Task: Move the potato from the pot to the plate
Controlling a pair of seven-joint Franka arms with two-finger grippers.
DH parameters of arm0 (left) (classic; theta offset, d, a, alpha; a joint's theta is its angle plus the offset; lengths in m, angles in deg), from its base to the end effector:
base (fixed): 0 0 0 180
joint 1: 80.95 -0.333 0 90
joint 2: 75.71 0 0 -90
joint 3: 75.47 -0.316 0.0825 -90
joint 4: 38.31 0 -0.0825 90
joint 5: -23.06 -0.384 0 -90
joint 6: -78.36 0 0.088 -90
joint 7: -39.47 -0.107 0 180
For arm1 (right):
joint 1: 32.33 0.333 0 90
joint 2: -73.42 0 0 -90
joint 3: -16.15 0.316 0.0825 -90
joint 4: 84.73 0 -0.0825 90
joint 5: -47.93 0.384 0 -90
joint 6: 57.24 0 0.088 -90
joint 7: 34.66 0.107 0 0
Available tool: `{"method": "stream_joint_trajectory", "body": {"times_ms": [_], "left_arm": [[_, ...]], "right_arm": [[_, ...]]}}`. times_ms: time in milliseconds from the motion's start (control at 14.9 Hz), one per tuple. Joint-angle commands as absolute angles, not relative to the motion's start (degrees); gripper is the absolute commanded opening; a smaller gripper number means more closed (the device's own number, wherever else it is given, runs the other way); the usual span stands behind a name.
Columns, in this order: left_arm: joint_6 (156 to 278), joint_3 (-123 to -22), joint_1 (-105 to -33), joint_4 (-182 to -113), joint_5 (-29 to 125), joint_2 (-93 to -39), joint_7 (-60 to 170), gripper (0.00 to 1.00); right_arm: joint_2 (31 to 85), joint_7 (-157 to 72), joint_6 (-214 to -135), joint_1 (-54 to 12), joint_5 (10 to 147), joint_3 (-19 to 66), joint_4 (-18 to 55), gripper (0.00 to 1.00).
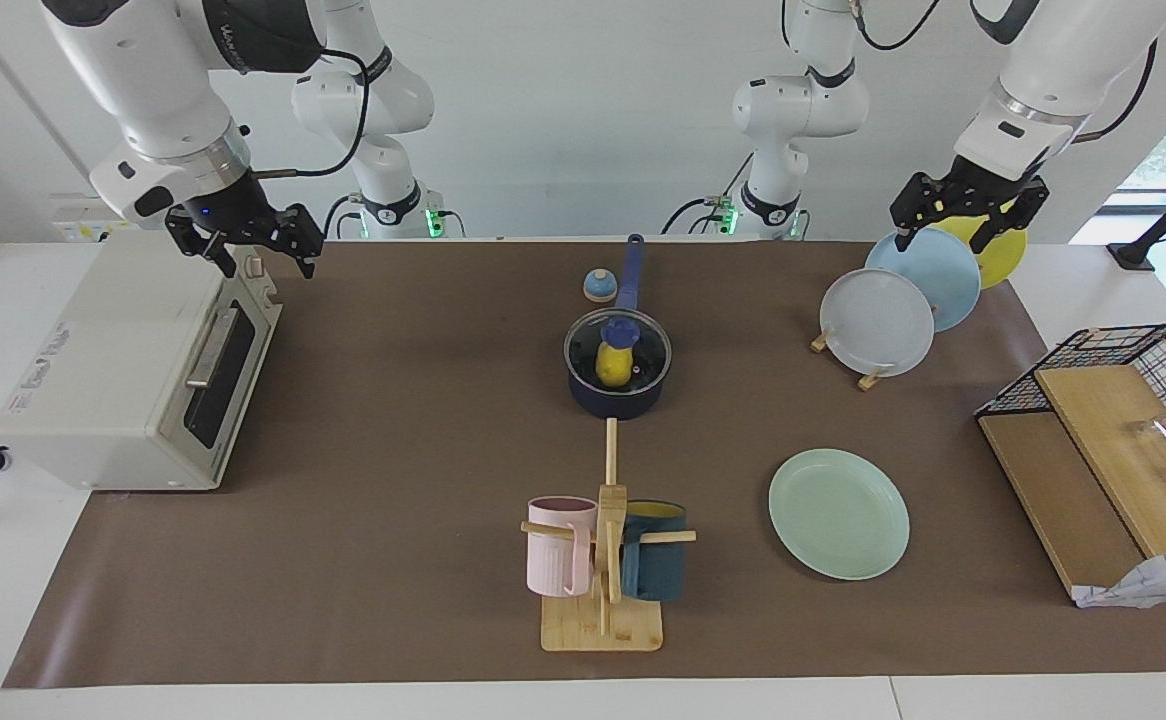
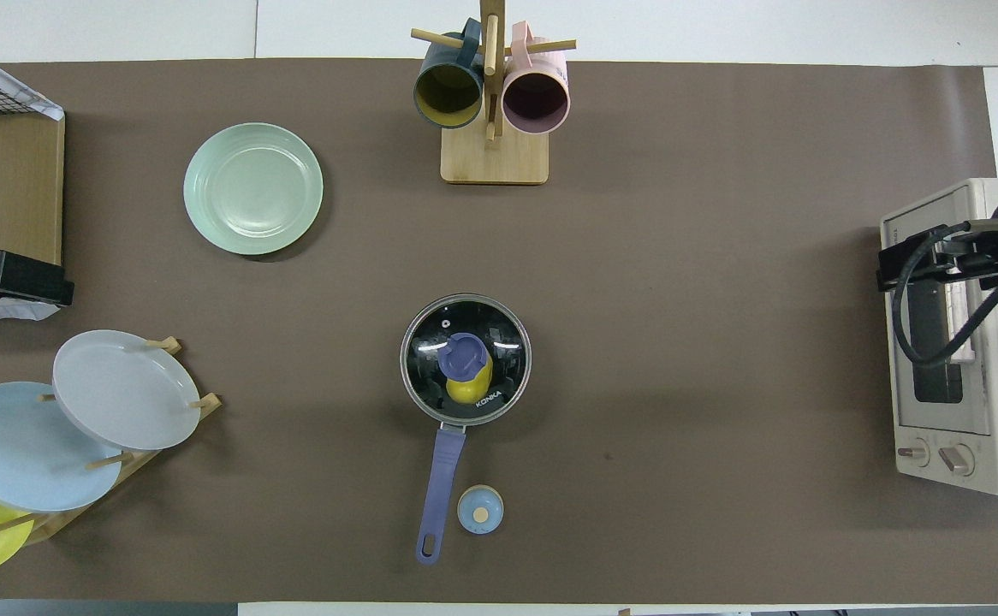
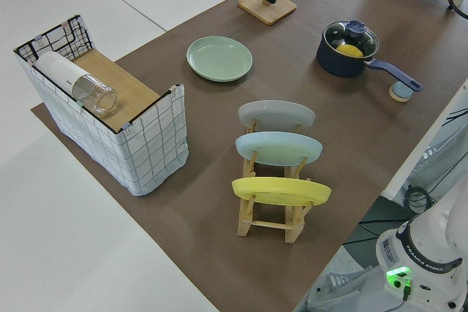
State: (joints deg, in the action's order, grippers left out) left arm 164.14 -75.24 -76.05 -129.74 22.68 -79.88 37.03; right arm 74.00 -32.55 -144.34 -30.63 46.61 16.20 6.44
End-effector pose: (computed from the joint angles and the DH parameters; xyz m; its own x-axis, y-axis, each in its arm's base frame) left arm 0.5221 -0.0462 0.6457 0.9910 -0.1312 -0.0261 -0.1314 -0.9913 -0.0058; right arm 0.5453 0.0141 0.6162 0.9982 -0.0075 -0.0600 -0.0060 -0.9997 0.0253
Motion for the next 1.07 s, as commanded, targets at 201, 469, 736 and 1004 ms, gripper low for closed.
{"method": "stream_joint_trajectory", "body": {"times_ms": [201, 469, 736, 1004], "left_arm": [[164.67, -75.38, -76.38, -130.07, 23.59, -80.37, 37.1, 1.0], [164.67, -75.38, -76.3, -129.98, 23.59, -80.37, 37.1, 1.0], [164.67, -75.38, -76.3, -130.07, 23.59, -80.37, 37.1, 1.0], [164.75, -75.38, -76.3, -129.98, 23.59, -80.37, 37.1, 1.0]], "right_arm": [[74.56, -34.22, -145.31, -31.01, 46.79, 16.5, 6.68, 1.0], [74.65, -34.57, -145.31, -30.84, 47.58, 16.41, 7.03, 1.0], [74.74, -34.04, -145.31, -30.66, 47.93, 17.72, 7.47, 1.0], [74.91, -34.04, -145.13, -30.66, 47.93, 18.17, 7.56, 1.0]]}}
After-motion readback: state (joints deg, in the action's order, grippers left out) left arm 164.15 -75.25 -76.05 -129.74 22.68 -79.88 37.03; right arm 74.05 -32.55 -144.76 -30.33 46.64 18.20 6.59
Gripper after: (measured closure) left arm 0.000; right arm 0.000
